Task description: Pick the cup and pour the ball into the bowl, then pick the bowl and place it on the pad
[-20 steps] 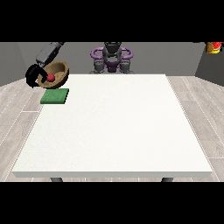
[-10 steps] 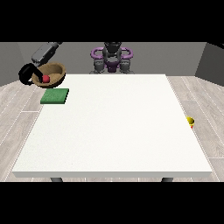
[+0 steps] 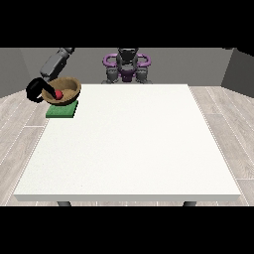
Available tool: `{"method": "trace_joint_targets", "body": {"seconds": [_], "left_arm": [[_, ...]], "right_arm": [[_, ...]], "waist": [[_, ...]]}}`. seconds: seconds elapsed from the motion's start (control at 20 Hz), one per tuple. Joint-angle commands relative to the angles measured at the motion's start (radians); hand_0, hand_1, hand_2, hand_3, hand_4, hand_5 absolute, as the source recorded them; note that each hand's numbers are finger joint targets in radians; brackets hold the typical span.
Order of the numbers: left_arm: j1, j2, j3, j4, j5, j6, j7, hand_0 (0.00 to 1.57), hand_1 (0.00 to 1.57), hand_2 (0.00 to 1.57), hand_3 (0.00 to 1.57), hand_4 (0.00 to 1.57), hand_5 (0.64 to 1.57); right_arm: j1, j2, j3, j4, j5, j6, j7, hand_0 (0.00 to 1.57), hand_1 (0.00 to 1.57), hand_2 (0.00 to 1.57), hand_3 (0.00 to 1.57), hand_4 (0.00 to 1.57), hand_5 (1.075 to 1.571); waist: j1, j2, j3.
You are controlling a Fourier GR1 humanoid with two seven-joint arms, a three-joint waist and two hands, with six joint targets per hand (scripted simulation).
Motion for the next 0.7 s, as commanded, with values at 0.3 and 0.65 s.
{"method": "trace_joint_targets", "body": {"seconds": [0.3,0.65], "left_arm": [[-0.024,0.040,0.008,0.020,0.030,-0.008,0.015,0.00,0.00,0.00,0.00,1.21,1.569],[0.057,-0.109,-0.100,-0.033,-0.043,0.092,0.070,0.00,0.00,0.00,0.00,1.19,1.569]], "right_arm": [[-0.026,-0.039,0.077,0.043,0.066,0.082,-0.006,0.00,0.00,0.00,0.00,0.00,1.410],[-0.077,-0.115,0.141,0.020,0.106,0.148,0.202,0.00,0.00,0.00,0.00,0.20,1.375]], "waist": [[0.009,0.022,0.0006],[-0.026,-0.214,-0.0014]]}}
